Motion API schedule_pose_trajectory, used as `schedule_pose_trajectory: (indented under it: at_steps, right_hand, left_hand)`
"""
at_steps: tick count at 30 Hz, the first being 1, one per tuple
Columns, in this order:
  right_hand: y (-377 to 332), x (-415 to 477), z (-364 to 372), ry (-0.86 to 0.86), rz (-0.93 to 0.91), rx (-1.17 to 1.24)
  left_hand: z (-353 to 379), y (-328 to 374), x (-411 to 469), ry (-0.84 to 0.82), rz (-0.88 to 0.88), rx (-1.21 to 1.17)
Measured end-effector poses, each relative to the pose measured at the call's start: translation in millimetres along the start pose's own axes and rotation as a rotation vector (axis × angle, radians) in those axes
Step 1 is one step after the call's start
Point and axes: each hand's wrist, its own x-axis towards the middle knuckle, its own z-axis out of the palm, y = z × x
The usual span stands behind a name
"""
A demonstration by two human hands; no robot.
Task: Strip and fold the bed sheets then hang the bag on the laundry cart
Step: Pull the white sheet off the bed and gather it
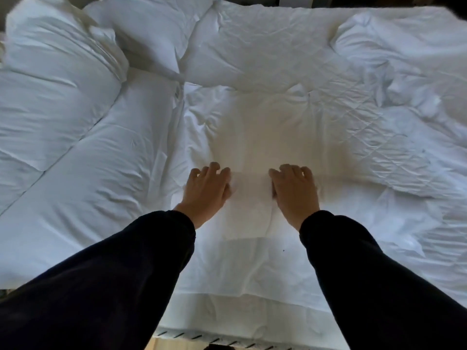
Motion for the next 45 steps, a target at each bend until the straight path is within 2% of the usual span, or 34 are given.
schedule_pose_trajectory:
  at_steps: [2,5,10,12,18,22,32,39,42,45]
  right_hand:
    - [-6.2,14.4,17.2,0.087,0.083,0.015]
    - [-12.6,18.9,43.8,0.022,0.153,0.033]
    - [7.9,7.8,81.7,-0.465,0.067,0.089]
    - [17.6,10.8,89.0,-0.536,0.034,0.084]
    - [32.0,40.9,97.5,-0.440,0.001,0.052]
    - [47.0,57.1,120.9,-0.469,0.083,0.034]
    - [47.6,58.5,191.0,-0.512,0.065,0.022]
    - [48.6,59.1,194.0,-0.535,0.039,0.064]
    - [49.9,49.9,181.4,-0.415,-0.030,0.066]
    - [59.7,31.7,170.0,-0.402,-0.245,0.051]
  left_hand:
    - [12.2,-5.7,18.5,-0.029,-0.064,0.037]
    - [33.8,-6.6,31.3,-0.122,-0.083,0.037]
    - [76.3,-3.1,34.8,-0.374,-0.060,-0.085]
    - [89.6,-1.2,37.4,-0.407,-0.056,-0.084]
    - [111.2,8.2,55.6,-0.312,-0.077,-0.032]
    - [132.2,6.9,56.4,-0.341,-0.123,-0.035]
    - [194.6,11.7,52.3,-0.287,-0.127,0.039]
    - [198.9,10.4,52.8,-0.330,-0.147,0.067]
    - [185.1,12.6,52.5,-0.333,-0.151,0.084]
    - [171.1,14.5,45.9,-0.343,-0.120,0.050]
